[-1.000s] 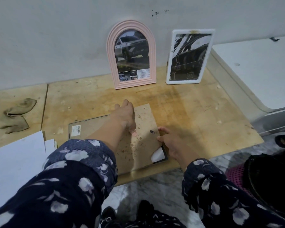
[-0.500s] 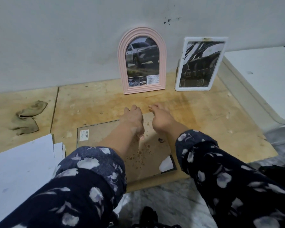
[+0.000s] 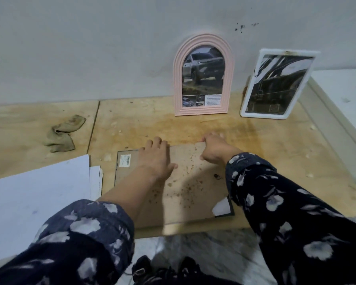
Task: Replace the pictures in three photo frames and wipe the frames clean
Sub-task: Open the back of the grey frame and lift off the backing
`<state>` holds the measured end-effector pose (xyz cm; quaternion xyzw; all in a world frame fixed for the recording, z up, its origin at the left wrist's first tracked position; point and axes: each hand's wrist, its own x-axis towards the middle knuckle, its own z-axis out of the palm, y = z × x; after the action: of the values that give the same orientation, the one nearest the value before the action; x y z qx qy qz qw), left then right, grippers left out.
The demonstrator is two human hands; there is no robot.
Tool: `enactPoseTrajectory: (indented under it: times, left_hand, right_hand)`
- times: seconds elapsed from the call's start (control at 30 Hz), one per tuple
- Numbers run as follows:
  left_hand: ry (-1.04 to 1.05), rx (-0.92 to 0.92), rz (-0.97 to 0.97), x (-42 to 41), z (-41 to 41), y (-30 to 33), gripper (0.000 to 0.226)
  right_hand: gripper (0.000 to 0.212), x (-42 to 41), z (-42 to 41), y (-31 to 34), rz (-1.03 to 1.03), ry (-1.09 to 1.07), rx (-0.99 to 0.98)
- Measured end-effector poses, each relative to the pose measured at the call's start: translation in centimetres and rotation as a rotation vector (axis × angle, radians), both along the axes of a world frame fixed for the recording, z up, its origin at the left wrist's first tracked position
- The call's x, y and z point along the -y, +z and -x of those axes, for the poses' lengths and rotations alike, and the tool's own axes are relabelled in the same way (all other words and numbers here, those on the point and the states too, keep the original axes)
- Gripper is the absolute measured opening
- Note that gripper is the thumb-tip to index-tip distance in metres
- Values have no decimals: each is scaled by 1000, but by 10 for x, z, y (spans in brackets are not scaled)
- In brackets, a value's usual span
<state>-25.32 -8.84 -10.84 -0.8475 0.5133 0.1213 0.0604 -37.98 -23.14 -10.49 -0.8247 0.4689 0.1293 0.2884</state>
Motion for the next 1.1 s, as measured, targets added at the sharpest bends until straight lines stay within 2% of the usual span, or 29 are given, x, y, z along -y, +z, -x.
enactPoseTrajectory:
  times: [0.07,0.23,0.33,0.47,0.67,0.93,1.03,1.1]
  left_hand:
    - [16,-8,-48,-11,-2,-3,88]
    - [-19,-28,-167,-10,-4,0,125]
    - [-22,-21,-200,-7,-7,2,133]
    - [-9,-27,-205,-3,-10,5,126]
    - [1,-93,-70,-2,-6,5,114]
    - [75,-221,-66,7,-2,11,109]
    - [80,-211,-31,14,-2,10,106]
    - [76,-194,-21,17,-2,9,104]
  right_hand:
    - [52,0,-3,2,15,0,-20]
    - [52,2,-8,8,30,47,-84]
    - [48,5,-11,9,-12,50,-77]
    - [38,12,-8,11,-81,84,-45]
    - [40,13,-8,1,-33,55,-48]
    - [38,15,-8,-3,-9,30,-30]
    - [32,14,-7,2,-22,33,-7]
    - [37,10,-6,6,-44,40,11]
